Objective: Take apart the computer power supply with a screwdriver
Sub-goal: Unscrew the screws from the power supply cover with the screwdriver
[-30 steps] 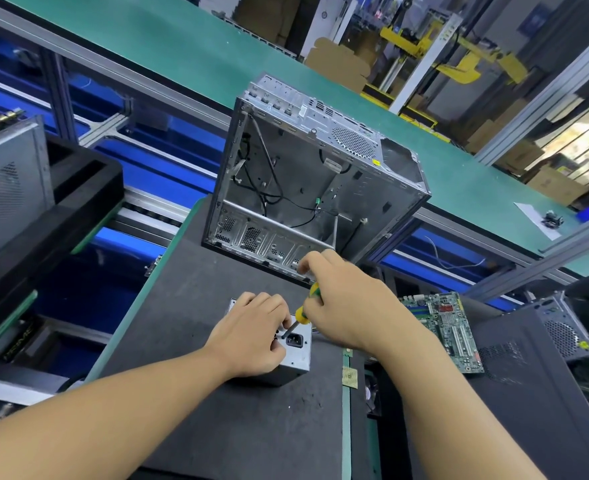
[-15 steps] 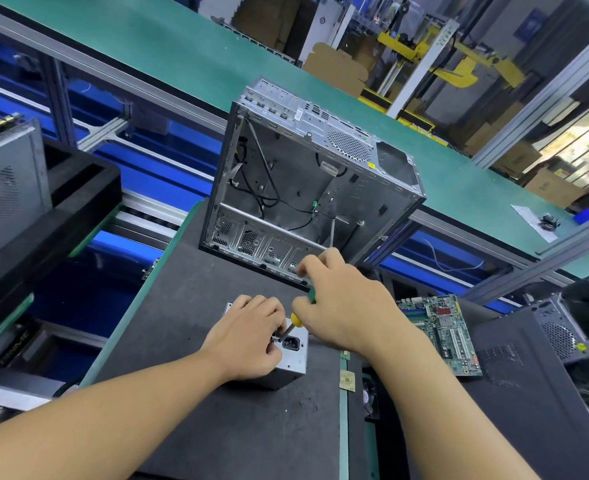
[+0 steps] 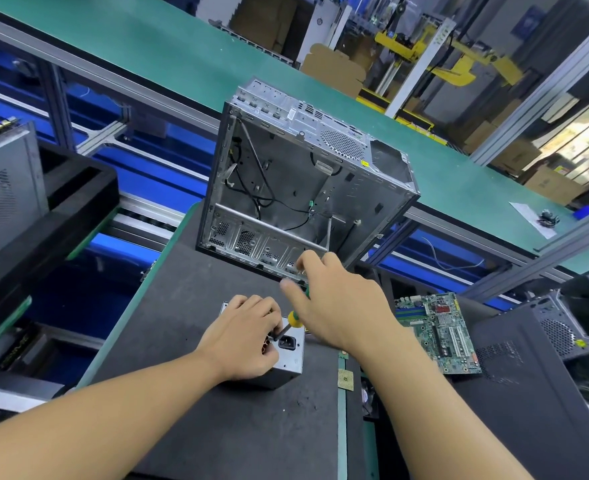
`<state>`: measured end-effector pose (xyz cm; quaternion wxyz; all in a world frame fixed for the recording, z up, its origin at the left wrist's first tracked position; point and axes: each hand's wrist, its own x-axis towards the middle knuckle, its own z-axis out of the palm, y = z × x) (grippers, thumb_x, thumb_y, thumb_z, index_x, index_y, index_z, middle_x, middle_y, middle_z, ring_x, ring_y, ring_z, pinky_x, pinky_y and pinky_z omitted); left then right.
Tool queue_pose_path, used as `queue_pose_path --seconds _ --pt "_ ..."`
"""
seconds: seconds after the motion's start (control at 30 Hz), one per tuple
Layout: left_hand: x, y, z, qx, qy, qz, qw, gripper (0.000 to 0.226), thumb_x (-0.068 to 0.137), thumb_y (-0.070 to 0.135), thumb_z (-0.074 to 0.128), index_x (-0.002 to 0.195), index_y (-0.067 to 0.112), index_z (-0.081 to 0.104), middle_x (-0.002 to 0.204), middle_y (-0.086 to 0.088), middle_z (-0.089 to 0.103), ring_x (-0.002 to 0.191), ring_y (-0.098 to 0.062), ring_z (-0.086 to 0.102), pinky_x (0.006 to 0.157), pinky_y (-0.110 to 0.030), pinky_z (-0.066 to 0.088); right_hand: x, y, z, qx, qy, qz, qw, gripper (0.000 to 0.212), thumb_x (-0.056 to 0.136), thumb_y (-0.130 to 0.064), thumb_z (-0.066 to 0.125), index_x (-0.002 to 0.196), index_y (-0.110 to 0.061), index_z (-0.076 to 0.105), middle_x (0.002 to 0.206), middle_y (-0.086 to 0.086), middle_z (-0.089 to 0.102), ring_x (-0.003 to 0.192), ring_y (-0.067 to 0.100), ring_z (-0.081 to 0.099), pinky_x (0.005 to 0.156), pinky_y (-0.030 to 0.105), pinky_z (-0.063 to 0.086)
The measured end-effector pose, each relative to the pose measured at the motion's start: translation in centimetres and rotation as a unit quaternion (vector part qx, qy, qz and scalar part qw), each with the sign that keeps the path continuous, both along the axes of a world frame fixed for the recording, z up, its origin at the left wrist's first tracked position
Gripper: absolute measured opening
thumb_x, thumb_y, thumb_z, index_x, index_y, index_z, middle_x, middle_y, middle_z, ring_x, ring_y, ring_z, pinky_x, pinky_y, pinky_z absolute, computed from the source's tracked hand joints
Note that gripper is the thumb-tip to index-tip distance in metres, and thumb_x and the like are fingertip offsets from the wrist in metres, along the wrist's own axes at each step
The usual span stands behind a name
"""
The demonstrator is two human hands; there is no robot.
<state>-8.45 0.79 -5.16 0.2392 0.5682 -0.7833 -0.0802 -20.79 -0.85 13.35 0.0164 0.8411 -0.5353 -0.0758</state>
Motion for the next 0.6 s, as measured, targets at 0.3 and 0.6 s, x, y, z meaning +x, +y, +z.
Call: queue_pose_path --seconds 0.3,0.6 --pt "-0.02 -0.23 -0.05 -0.005 0.003 0.007 1.0 0.013 0.068 0.036 0.05 0.08 0.033 0.045 0.09 0.019 0.036 0.085 -0.01 0.045 0.083 -0.027 0.036 -0.62 -0.22 0.16 0.049 -0.047 0.019 0.998 0.032 0.084 -0.038 0.047 0.114 -0.029 0.041 0.12 -0.005 0.031 0.088 0.023 0.048 0.066 0.035 0.036" --pt "-0.04 -0.07 0.07 0.0 0.011 0.007 1.0 0.017 0.067 0.035 0.051 0.08 0.034 0.041 0.091 0.019 0.04 0.084 -0.008 0.045 0.084 -0.026 0.034 -0.95 -0.27 0.1 0.04 -0.032 0.024 0.998 0.029 0.093 -0.032 0.042 0.122 -0.028 0.039 0.119 -0.003 0.039 0.08 0.026 0.056 0.064 0.035 0.041"
